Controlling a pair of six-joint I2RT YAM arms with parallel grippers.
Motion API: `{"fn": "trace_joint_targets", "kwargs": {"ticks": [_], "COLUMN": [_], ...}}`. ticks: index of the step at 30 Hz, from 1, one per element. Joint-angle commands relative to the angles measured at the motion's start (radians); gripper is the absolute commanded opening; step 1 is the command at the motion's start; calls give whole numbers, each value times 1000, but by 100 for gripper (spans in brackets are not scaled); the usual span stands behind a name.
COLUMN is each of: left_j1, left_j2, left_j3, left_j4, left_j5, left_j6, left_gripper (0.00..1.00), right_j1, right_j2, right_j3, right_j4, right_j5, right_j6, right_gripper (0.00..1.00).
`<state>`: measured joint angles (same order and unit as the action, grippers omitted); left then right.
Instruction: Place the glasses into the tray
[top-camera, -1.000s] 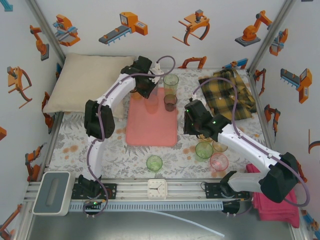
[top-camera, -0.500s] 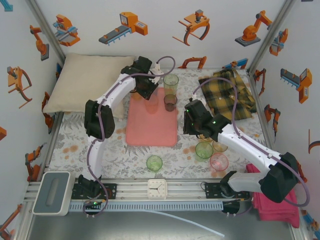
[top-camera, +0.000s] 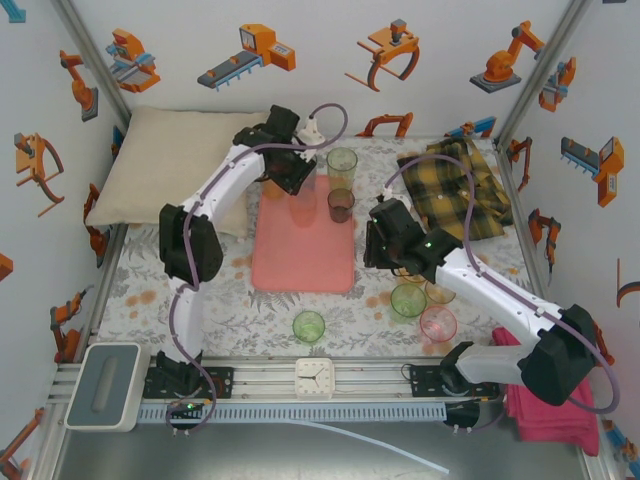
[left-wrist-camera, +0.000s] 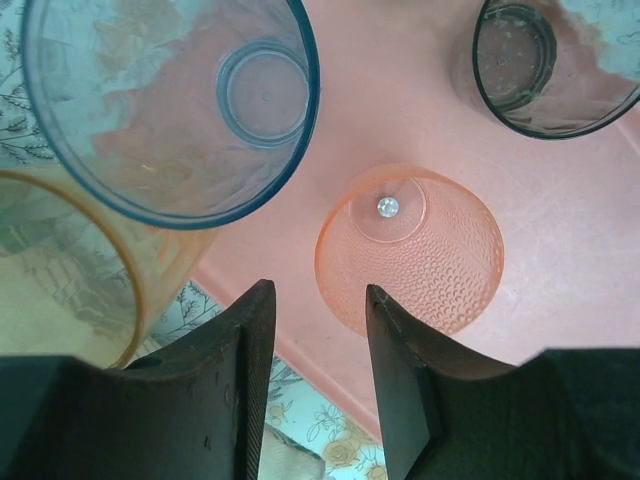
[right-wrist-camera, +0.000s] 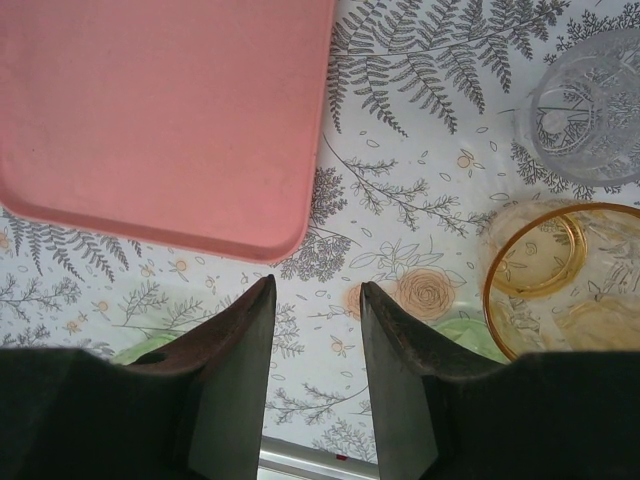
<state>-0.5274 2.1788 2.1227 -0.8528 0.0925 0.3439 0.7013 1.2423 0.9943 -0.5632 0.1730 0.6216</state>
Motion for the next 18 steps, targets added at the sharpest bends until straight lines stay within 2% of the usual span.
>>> {"fn": "trace_joint_targets", "kwargs": {"ticks": [1,8,18], "left_j1": [6,7,17], "left_j2": [-66,-171,-454], "left_j3": [-20,-88,-348], "left_j4": [-27,-25,12], "left_j5": [-5,-17,-42], "left_j6": [-4,3,1], "left_gripper": [43,48,69], "right_j1": [-7,-6,49], "right_j2": [-10,3,77], "right_j3": [13,59,157], "right_j4": [1,-22,-75], "right_j5": [-6,-63,-198], "right_j6": [4,-37,-108], "right_gripper": [40,40,40]}}
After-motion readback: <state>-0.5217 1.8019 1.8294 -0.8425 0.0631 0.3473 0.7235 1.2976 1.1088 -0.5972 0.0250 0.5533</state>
